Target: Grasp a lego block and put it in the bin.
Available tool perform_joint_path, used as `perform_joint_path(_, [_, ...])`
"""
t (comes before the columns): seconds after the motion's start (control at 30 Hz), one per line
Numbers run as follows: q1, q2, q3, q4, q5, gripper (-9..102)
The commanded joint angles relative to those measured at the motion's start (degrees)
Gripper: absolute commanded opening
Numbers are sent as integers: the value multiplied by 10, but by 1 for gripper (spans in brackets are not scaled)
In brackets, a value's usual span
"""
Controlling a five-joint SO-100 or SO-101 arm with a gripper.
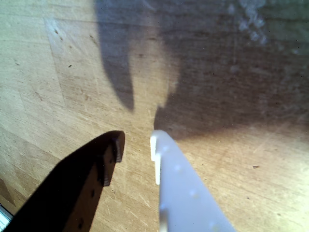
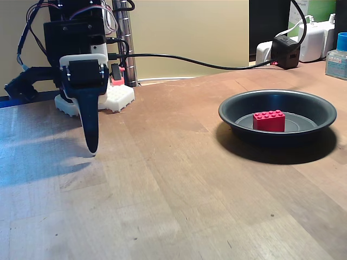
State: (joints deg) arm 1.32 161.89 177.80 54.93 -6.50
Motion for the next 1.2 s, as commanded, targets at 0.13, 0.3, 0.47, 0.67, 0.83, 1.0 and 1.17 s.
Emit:
perform_joint_path(0.13, [0,5,31,8,4,1])
perform_joint_path(0.3, [3,5,31,8,4,1])
perform_joint_path(0.47, [-1,0,31,10,4,1])
perform_joint_path(0.67, [-1,5,31,10,4,1])
perform_joint_path(0.83, [3,5,31,10,4,1])
perform_joint_path(1.0, [3,5,31,10,4,1])
perform_joint_path(1.17, [3,5,31,10,4,1])
